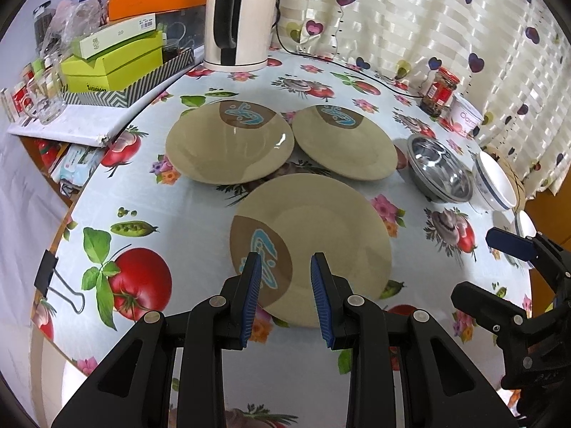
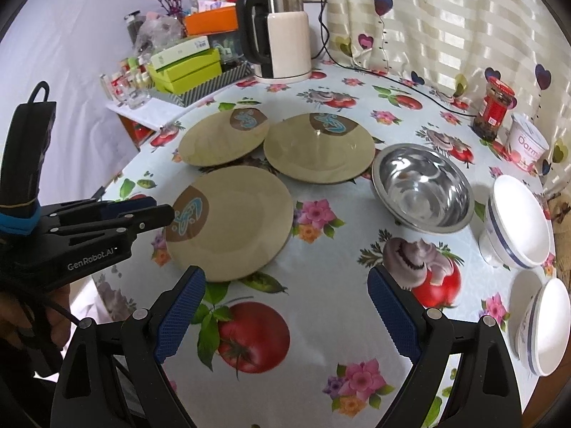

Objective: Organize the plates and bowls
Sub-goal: 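Move the left tool to the nearest beige plate and grip its rim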

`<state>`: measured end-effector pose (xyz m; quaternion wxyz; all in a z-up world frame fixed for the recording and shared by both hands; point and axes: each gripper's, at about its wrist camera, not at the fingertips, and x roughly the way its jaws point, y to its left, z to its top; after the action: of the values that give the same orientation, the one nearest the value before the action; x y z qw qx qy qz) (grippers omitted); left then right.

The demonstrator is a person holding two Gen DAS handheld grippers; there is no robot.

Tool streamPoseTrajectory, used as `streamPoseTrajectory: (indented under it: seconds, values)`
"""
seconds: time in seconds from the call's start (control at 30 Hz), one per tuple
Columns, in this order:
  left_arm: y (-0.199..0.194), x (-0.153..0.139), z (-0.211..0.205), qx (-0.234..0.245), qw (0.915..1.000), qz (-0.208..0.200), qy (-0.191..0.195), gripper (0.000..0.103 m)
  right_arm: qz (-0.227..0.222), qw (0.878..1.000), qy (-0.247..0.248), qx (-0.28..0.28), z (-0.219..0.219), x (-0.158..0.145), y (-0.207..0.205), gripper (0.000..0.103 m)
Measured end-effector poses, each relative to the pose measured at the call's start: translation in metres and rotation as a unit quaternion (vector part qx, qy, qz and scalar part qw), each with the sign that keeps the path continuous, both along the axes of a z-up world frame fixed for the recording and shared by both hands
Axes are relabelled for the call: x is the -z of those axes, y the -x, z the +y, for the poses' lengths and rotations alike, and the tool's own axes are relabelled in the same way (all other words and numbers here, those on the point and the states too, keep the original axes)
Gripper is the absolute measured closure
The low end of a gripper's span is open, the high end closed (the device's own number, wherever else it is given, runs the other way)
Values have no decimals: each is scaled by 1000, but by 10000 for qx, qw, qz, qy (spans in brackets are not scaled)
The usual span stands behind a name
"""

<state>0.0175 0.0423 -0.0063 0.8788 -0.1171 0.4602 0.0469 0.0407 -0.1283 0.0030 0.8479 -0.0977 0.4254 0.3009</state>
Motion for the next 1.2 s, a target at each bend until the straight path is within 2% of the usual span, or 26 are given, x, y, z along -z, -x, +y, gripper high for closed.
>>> streamPoseTrajectory:
  seconds: [0.37, 0.53, 0.83, 1.2]
  values:
    - [-13, 1, 23, -197, 9998, -37, 34, 73, 68, 9997, 63, -221, 28, -2, -21, 10]
    - [-19, 0, 38, -344, 9994, -76, -1, 73, 84, 9992, 89, -380, 46, -4, -33, 20]
    - [-32, 1, 67, -628, 9979, -157, -44, 73, -14, 9984, 91, -557, 74, -10, -58, 22]
    - [-49, 12, 101, -920, 9954, -200, 180, 73, 70, 9971, 74, -752, 109, -7, -90, 39]
